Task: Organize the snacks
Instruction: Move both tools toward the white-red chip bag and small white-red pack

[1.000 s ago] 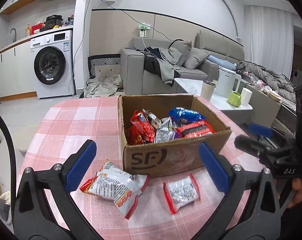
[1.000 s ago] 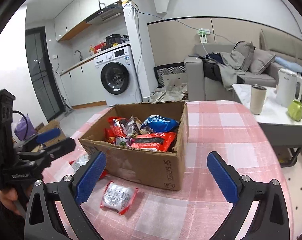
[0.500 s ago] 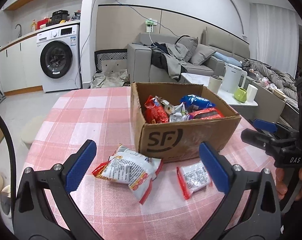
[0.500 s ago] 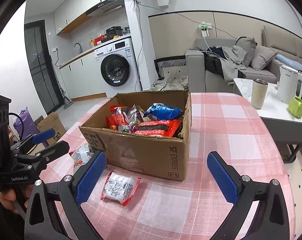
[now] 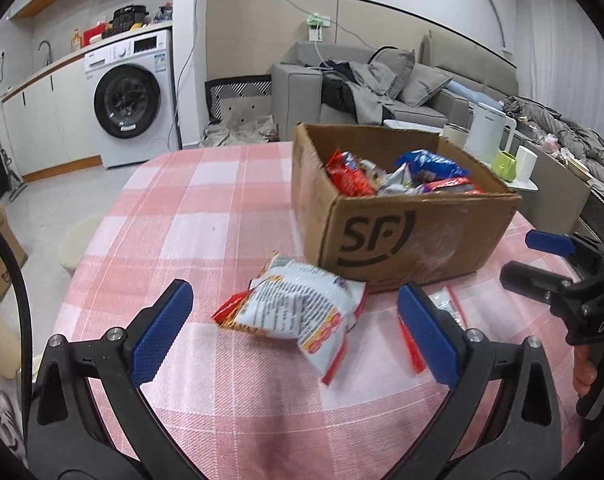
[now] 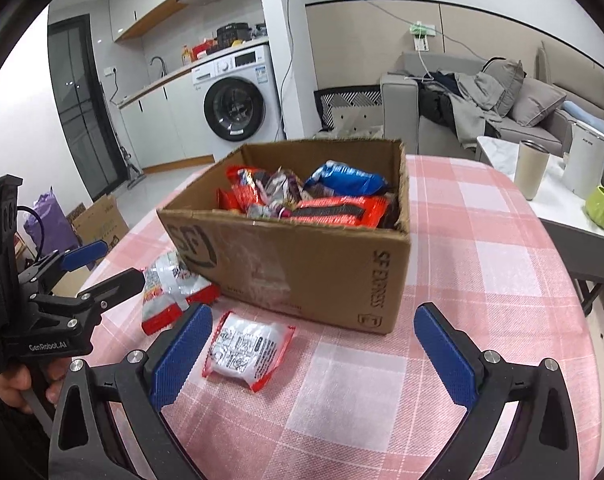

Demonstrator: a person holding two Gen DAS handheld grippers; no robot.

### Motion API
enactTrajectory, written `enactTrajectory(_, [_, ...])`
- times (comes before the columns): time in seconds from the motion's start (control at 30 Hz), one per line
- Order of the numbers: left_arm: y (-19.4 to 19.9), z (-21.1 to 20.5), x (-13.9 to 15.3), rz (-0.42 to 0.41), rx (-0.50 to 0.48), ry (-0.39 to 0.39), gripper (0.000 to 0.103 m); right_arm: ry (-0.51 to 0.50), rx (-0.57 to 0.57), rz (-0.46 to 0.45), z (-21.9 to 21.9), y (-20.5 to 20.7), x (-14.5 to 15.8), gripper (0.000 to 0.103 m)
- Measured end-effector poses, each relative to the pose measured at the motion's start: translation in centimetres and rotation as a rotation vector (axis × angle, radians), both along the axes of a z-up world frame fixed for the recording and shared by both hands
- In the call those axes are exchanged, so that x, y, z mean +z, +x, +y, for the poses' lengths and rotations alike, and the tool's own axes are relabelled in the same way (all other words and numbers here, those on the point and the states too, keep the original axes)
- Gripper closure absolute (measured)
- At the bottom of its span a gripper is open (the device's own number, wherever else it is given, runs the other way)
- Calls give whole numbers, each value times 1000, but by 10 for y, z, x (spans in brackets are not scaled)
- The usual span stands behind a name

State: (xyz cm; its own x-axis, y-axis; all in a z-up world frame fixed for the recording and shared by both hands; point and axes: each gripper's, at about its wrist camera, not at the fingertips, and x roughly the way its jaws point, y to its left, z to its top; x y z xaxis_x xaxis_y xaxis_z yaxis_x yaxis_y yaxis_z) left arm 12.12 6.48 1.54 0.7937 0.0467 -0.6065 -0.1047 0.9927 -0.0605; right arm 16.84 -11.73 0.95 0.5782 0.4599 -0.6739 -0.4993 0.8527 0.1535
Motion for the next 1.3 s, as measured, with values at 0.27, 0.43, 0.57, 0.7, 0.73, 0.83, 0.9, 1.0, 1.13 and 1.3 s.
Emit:
enactTrajectory(0.27, [7, 4, -11, 33, 3, -3, 1, -39, 20, 54, 14, 3, -19, 0])
enactTrajectory(0.43, [14, 0, -19, 64, -8, 13, 1, -54, 35, 75, 23, 2, -28, 0])
enactTrajectory(0.57, [17, -2, -23, 81, -17, 18, 1, -65, 40, 94, 29, 3, -35, 0])
enactTrajectory(0.7, [19, -2, -26, 90, -15, 21, 1, -68, 47, 116, 34, 5, -43, 0])
enactTrajectory(0.73, [18, -2, -27, 90, -12, 19, 1, -69, 50, 122, 37, 5, -45, 0])
enactTrajectory(0.83, [21, 1, -30, 92, -4, 10, 1, -79, 56, 132, 42, 3, -51, 0])
enactTrajectory(0.9, [23, 3, -31, 93, -2, 6, 1, -85, 64, 135, 46, 1, -56, 0])
enactTrajectory(1.0, [26, 5, -33, 94, 3, 4, 1, -91, 67, 137, 49, -2, -58, 0])
enactTrajectory(1.13, [29, 9, -34, 96, 9, -6, 1, -103, 67, 149, 54, -5, -64, 0])
enactTrajectory(1.3, [35, 12, -37, 101, 8, -8, 1, -132, 70, 151, 66, -5, -73, 0])
